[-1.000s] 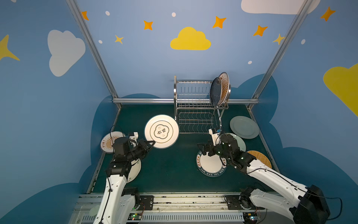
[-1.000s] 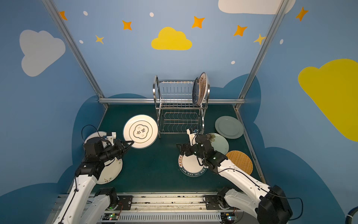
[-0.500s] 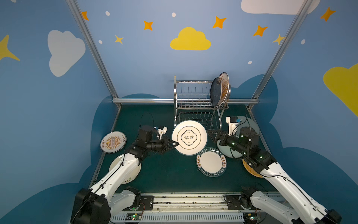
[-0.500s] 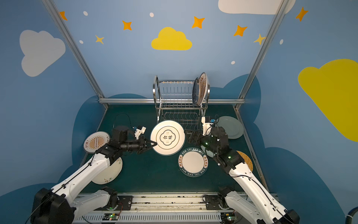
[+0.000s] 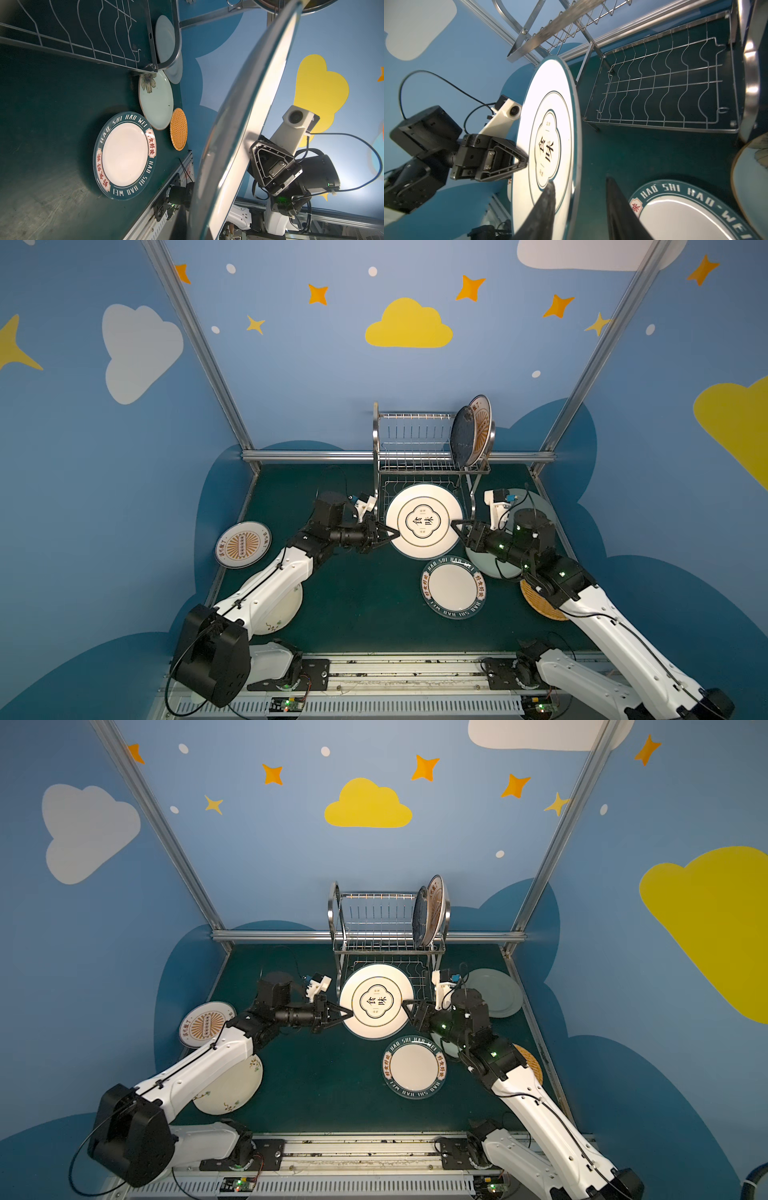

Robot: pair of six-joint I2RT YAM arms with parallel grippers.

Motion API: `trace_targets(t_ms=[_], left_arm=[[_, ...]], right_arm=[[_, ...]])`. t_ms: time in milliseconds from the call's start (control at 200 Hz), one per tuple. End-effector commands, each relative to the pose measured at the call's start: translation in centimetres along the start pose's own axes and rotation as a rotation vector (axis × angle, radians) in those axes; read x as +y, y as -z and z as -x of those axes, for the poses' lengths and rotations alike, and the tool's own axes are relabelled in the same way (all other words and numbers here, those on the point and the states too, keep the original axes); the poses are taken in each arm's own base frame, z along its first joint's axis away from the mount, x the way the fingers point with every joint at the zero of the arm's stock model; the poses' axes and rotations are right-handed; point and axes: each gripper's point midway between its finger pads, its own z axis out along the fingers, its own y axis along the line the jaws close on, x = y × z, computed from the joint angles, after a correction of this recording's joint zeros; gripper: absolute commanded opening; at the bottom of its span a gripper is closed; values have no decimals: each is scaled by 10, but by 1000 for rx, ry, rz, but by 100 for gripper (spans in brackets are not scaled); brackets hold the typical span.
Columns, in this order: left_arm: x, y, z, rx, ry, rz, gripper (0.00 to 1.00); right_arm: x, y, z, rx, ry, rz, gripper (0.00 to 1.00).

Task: Load plates into a dish rack
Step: Place the plate on the dish rack.

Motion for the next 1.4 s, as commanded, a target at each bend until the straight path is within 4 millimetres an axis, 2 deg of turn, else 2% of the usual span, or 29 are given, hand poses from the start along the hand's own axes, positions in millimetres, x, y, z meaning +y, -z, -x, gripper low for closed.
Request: trace_targets(t_ms=[0, 230, 360, 626, 721, 761, 866, 931, 1036, 1257, 1397], left_arm=[[-23, 4, 0, 0, -95, -79, 4], [-11, 8, 4, -15, -67, -94, 4], [-10, 15, 8, -34, -66, -101, 4], [-9, 18, 4, -34, -76, -96, 4], [-7, 22, 3, -40, -86, -71, 5], [-6, 24, 3, -48, -88, -66, 11], [-3, 28, 6, -75, -78, -53, 36], [-2, 31, 8, -86, -69, -50, 55], [-4, 39, 11, -109, -66, -45, 74], [-21, 72, 19, -235, -153, -27, 99], [-38, 93, 20, -329, -227, -36, 100]], right_arm=[[5, -4, 5, -10, -58, 20, 29], [2, -13, -1, 12, -163, 21, 21], [1, -15, -5, 13, -194, 9, 12], [18, -24, -12, 17, -198, 17, 0], [14, -20, -10, -18, -190, -49, 0], [10, -17, -8, -38, -186, -89, 0], [4, -9, 0, -85, -185, -171, 0], [5, -3, 5, -109, -172, -208, 0], [13, 8, 15, -140, -133, -232, 0], [43, 38, 43, -214, -14, -255, 0], [67, 54, 68, -266, 61, -251, 0]])
